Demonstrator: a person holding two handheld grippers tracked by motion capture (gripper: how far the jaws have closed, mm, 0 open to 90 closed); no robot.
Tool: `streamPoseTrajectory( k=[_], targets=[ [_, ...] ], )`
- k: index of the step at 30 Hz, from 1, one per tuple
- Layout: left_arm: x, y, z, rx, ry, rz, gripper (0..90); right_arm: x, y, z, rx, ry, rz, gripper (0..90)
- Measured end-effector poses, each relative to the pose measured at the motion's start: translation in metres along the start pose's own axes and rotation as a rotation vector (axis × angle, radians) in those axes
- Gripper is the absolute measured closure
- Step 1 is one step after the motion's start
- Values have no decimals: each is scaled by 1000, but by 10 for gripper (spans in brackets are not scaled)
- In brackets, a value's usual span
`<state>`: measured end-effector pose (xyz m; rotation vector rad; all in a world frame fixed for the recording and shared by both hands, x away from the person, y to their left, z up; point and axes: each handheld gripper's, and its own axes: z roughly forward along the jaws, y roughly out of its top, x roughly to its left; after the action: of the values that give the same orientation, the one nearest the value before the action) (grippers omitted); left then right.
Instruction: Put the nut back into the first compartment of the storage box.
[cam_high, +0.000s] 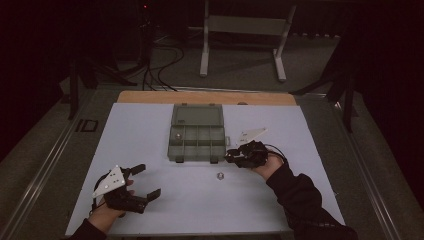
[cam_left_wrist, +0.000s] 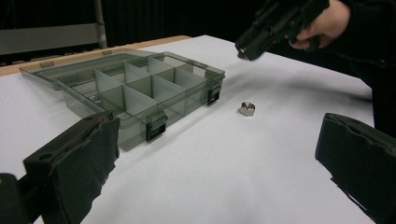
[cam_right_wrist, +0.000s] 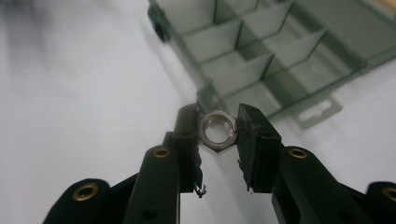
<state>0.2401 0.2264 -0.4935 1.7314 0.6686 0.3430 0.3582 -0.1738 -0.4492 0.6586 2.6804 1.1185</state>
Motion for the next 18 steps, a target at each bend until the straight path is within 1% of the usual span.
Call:
streamPoseTrajectory(
  k=[4,8,12,13,14,15,18],
  targets=[
    [0,0,0,-1,0,-2,4,-4,16,-2,-16,-1,-10,702],
    [0,0,0,-2,0,-3,4,-8,33,1,-30,2,-25,702],
    [1,0,-1,-6,3,-9,4,-12,51,8,-36,6,-36,703],
    [1,0,-1,-6,3,-9,4,-12,51,8,-36,6,-36,703],
    [1,0,-1,-7,3,-11,4,-13,55,10,-35,10,-40,702],
    [1,0,-1,-7,2,-10,4,-14,65,15,-38,12,-51,703],
    [1,0,-1,-7,1,-9,4,-16,78,23,-43,16,-57,702]
  ],
)
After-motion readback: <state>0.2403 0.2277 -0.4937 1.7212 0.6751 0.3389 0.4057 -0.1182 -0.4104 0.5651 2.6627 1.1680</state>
